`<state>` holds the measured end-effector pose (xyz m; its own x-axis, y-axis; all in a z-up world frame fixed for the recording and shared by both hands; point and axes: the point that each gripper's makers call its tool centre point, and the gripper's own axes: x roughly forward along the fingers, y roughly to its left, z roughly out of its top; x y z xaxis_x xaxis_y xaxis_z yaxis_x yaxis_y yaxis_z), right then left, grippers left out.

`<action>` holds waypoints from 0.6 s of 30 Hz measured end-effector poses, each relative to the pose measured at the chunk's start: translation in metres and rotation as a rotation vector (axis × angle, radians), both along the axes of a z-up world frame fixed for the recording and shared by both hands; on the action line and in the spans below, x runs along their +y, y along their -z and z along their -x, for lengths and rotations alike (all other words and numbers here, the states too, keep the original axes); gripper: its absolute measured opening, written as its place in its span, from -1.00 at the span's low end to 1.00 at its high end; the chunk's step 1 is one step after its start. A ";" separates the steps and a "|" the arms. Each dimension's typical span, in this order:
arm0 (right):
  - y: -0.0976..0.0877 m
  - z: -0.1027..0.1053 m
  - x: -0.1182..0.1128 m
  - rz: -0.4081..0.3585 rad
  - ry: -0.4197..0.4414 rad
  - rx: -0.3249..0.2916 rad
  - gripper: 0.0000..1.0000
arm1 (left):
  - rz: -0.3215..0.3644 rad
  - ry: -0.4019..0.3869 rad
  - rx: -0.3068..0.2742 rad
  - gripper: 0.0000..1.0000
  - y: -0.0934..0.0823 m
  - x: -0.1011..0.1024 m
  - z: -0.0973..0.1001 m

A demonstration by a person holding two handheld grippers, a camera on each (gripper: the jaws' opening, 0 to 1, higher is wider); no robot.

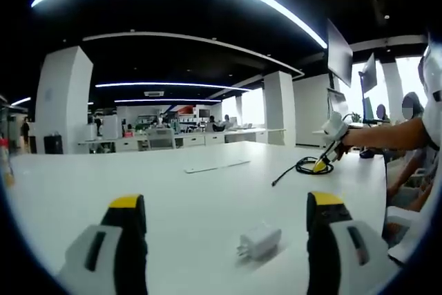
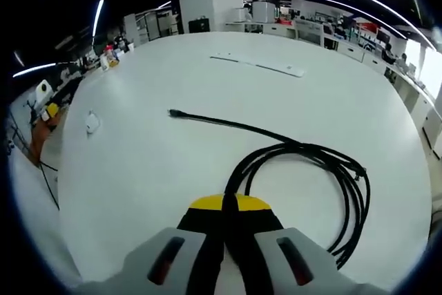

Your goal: Plug the desk Type‑C cable into the charger adapter.

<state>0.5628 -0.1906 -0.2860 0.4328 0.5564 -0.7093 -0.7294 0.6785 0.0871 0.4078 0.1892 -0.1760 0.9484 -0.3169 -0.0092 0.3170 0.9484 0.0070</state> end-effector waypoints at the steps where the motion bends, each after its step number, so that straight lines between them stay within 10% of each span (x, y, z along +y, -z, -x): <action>1: 0.000 0.005 0.003 -0.006 -0.005 0.002 -0.96 | 0.000 0.000 0.000 0.94 0.000 0.000 0.000; 18: -0.003 0.080 0.033 -0.051 -0.067 0.043 -0.96 | -0.006 0.003 0.002 0.94 0.003 -0.001 -0.002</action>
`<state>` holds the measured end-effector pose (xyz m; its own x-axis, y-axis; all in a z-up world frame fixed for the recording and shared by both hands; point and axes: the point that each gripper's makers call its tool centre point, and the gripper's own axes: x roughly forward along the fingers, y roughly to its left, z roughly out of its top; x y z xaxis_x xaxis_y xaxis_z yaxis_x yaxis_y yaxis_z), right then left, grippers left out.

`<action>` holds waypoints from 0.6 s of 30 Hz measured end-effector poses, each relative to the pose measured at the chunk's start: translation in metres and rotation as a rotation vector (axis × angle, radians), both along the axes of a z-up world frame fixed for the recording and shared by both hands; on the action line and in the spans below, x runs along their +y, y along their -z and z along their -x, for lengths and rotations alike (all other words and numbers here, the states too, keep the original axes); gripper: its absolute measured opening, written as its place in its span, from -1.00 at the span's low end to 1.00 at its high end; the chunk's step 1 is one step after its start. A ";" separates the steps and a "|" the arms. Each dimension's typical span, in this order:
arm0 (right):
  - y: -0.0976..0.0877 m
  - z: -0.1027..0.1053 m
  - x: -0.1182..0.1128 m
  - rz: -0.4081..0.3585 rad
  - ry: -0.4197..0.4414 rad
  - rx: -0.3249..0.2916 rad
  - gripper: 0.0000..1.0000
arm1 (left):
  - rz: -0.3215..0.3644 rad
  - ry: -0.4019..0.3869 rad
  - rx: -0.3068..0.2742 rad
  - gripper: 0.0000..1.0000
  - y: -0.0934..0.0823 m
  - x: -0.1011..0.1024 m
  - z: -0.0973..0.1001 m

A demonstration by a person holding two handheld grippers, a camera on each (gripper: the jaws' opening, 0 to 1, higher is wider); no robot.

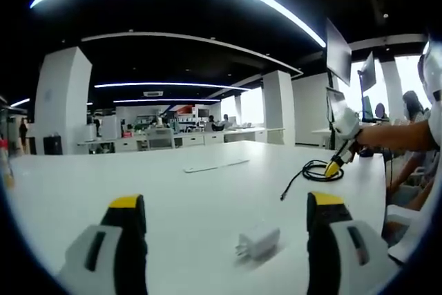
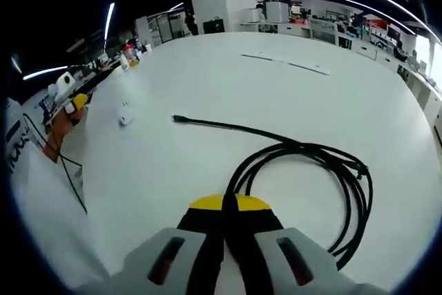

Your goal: Plug the desk Type‑C cable into the charger adapter.

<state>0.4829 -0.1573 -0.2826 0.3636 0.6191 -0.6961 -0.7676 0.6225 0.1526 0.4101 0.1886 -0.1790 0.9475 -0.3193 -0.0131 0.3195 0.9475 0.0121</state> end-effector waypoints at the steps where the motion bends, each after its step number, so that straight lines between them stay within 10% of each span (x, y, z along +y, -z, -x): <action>1: 0.000 0.004 0.001 0.001 -0.002 -0.002 -0.96 | -0.002 -0.001 0.001 0.94 0.001 0.000 0.000; 18: -0.003 0.078 0.028 -0.090 -0.031 0.058 -0.96 | 0.008 -0.001 0.000 0.94 0.002 0.000 0.001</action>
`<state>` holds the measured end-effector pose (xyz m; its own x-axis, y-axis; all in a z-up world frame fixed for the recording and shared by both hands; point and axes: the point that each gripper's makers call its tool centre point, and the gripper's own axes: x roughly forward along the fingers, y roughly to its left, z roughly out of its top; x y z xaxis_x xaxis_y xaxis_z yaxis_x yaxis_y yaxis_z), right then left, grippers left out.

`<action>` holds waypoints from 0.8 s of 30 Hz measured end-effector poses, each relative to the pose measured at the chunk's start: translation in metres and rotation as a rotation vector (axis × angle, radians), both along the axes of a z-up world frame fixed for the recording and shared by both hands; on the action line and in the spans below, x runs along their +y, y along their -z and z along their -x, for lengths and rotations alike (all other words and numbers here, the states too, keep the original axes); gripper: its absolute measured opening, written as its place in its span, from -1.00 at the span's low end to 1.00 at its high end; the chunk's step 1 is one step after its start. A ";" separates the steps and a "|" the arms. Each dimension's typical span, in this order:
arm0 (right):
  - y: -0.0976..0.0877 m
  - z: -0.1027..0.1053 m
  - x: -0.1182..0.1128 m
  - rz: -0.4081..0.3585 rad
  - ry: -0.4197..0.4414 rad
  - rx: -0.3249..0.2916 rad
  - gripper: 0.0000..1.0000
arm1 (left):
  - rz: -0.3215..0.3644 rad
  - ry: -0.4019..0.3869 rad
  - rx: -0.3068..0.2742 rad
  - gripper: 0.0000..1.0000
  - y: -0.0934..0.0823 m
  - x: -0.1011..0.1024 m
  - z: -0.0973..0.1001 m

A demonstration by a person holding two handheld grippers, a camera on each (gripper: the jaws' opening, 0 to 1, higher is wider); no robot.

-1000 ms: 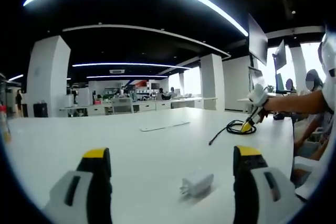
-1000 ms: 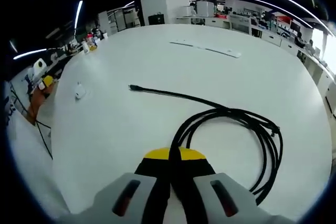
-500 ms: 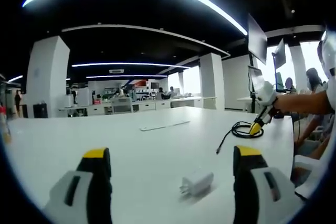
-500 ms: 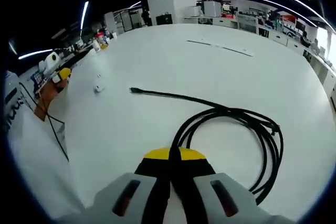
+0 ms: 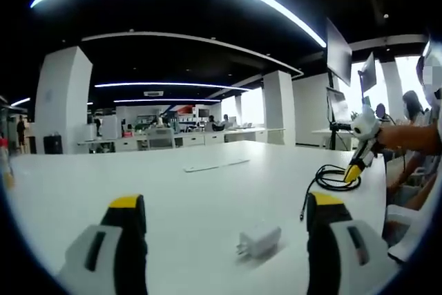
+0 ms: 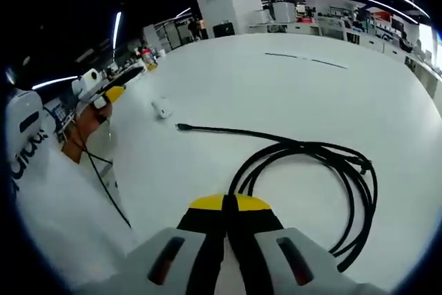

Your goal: Plug the desk Type‑C cable into the charger adapter.

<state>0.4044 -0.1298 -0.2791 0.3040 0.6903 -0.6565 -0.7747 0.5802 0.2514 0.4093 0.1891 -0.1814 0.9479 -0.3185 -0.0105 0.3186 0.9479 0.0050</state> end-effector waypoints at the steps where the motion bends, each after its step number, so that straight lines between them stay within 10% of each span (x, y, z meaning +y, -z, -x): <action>1: 0.000 0.004 0.002 -0.006 -0.002 0.008 -0.96 | 0.001 0.001 0.000 0.94 0.000 0.000 0.000; 24: -0.001 0.051 0.022 -0.081 -0.017 0.067 -0.96 | 0.005 0.005 0.004 0.94 0.002 -0.001 0.000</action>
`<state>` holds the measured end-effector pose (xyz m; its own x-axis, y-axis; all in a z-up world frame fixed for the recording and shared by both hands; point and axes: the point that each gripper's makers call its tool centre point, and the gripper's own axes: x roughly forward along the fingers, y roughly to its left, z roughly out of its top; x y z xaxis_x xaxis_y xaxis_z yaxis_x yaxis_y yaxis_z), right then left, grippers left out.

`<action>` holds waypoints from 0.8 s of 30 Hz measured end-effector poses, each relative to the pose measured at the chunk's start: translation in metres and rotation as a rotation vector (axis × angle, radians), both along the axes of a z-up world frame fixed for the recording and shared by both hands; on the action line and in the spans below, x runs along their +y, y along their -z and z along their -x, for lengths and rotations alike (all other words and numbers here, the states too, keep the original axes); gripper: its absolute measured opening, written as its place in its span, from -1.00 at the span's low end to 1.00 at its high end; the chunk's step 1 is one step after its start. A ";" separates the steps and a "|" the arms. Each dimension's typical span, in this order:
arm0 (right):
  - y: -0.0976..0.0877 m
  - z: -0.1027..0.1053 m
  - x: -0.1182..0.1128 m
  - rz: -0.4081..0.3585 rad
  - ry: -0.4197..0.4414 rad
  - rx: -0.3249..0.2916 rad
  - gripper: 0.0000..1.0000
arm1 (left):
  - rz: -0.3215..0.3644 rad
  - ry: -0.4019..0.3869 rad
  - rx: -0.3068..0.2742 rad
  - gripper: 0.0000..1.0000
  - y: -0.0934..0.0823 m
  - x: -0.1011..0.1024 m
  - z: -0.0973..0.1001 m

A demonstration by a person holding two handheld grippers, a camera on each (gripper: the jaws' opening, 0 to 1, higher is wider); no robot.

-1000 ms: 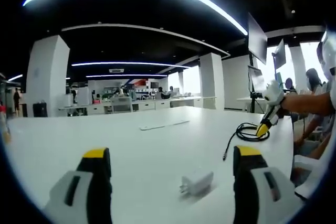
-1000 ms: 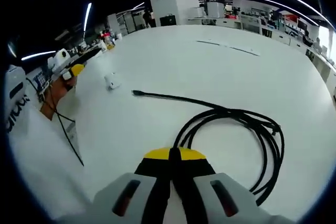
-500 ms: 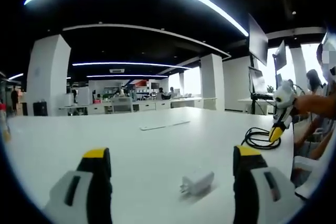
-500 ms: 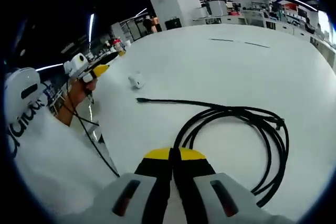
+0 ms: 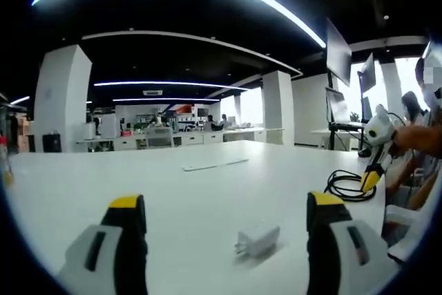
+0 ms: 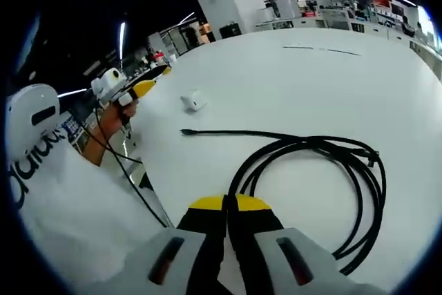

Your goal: Plug the desk Type‑C cable into the charger adapter.

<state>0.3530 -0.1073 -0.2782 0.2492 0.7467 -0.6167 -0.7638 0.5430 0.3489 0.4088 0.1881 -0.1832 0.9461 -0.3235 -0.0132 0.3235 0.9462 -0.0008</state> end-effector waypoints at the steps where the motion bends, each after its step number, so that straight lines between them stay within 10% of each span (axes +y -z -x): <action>1: 0.000 0.000 0.000 -0.001 -0.001 -0.002 -0.96 | 0.000 0.001 0.001 0.94 0.000 0.000 0.000; 19: -0.008 -0.004 0.003 -0.002 -0.049 -0.098 -0.87 | 0.002 0.030 0.037 0.91 0.008 -0.006 -0.001; 24: -0.019 -0.012 0.008 0.016 -0.114 -0.221 -0.85 | -0.003 0.050 0.057 0.87 0.012 -0.010 -0.001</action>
<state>0.3648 -0.0991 -0.2595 0.2938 0.7686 -0.5683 -0.8772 0.4530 0.1591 0.4097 0.1780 -0.1949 0.9265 -0.3702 -0.0674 0.3699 0.9289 -0.0172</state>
